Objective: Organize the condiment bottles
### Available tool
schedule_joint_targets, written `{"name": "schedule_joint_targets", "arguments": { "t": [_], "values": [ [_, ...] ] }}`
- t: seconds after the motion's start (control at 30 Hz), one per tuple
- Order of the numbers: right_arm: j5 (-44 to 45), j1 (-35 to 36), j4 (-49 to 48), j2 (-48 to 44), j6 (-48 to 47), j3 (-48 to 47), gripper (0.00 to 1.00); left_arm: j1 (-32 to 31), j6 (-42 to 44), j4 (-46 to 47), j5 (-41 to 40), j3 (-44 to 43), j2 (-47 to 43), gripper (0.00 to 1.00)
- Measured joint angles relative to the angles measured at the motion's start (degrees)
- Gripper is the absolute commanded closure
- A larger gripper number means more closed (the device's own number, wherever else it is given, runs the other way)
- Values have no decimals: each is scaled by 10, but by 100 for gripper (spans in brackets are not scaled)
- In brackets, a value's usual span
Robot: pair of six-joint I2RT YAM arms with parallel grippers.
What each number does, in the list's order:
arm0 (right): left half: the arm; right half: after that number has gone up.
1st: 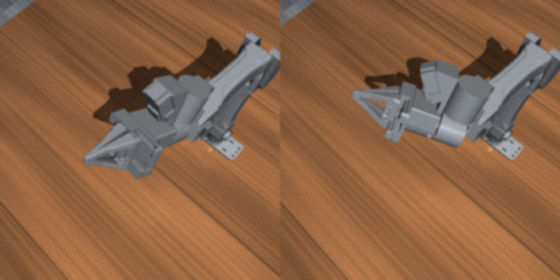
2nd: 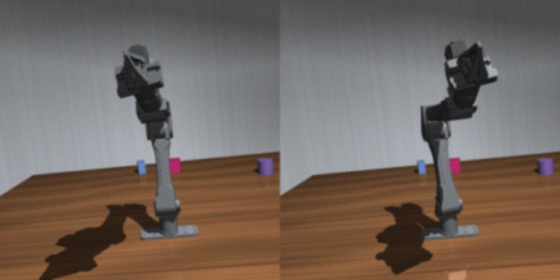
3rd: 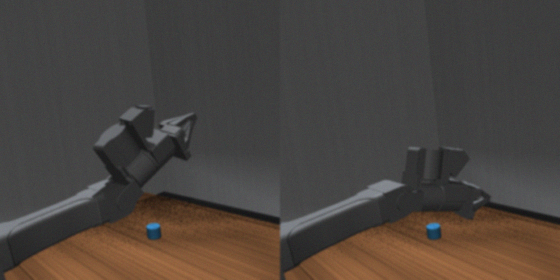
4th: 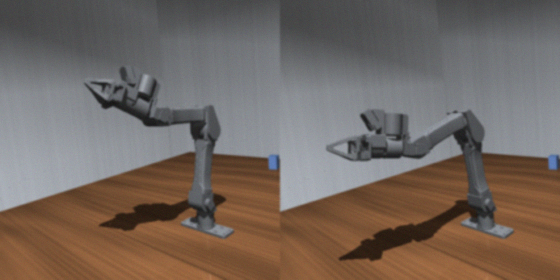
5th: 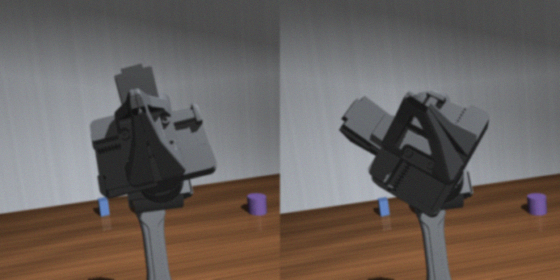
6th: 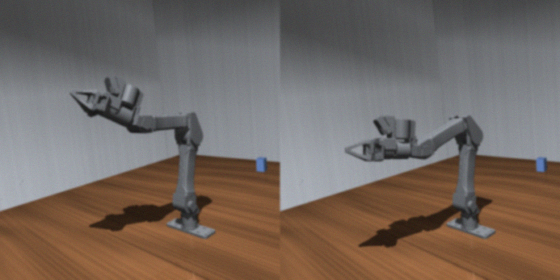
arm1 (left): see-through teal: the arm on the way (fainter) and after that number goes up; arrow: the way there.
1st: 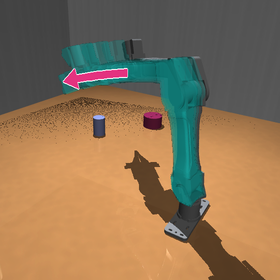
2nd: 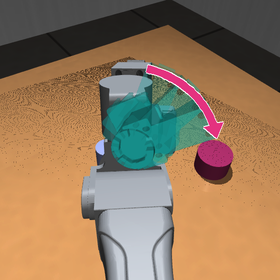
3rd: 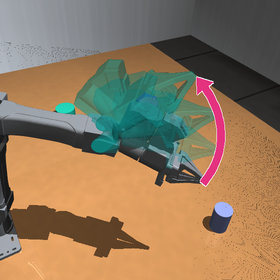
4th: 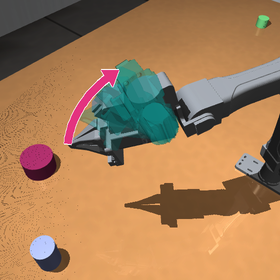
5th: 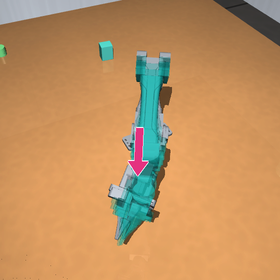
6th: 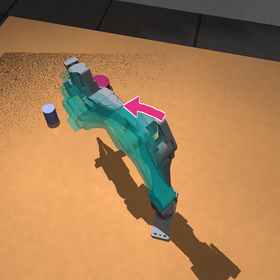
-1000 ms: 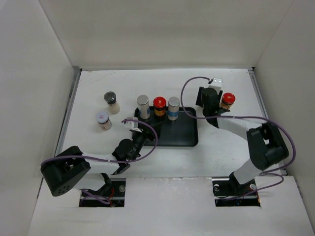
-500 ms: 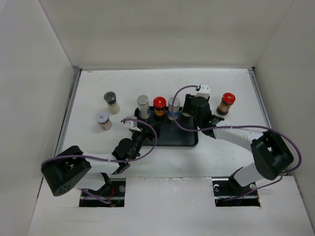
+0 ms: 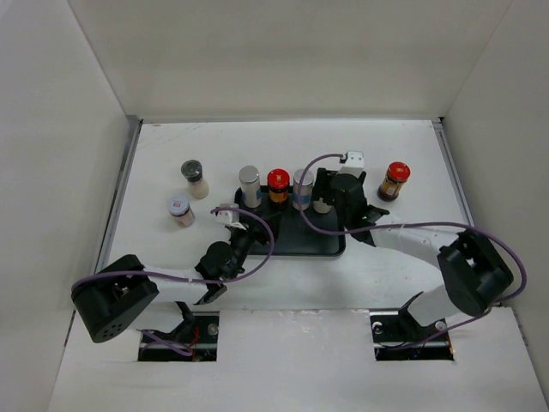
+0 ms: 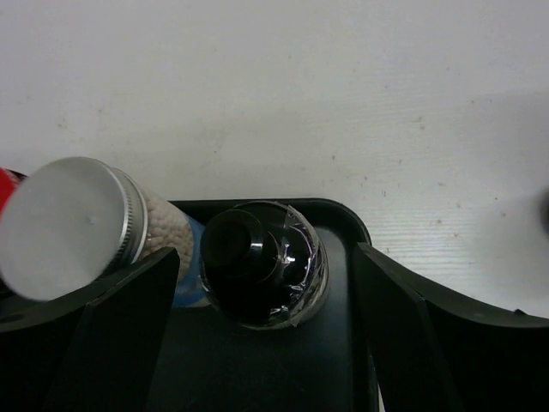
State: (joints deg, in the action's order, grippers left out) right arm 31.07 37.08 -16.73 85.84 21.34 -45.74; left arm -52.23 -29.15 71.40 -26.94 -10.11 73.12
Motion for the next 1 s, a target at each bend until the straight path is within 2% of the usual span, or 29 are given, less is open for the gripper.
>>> {"name": "schedule_joint_targets", "arguments": {
  "t": [0.13, 0.23, 0.33, 0.53, 0.73, 1.0],
  "values": [
    [3, -16, 0, -67, 0, 20, 11, 0, 0, 0, 0, 0, 0, 33],
    [15, -68, -2, -107, 1, 38, 8, -1, 0, 0, 2, 0, 0, 33],
    [49, -140, -2, -117, 1, 47, 1, -3, 0, 0, 3, 0, 0, 33],
    [105, -210, 12, -116, -13, 50, 0, -4, -1, 0, 5, 0, 0, 33],
    [80, -261, 32, -65, -20, 23, 0, -4, -2, 0, 6, 0, 4, 33],
    [32, -280, 32, 34, -21, -33, 2, -3, -3, 0, 6, 0, 5, 33]
  ]
}}
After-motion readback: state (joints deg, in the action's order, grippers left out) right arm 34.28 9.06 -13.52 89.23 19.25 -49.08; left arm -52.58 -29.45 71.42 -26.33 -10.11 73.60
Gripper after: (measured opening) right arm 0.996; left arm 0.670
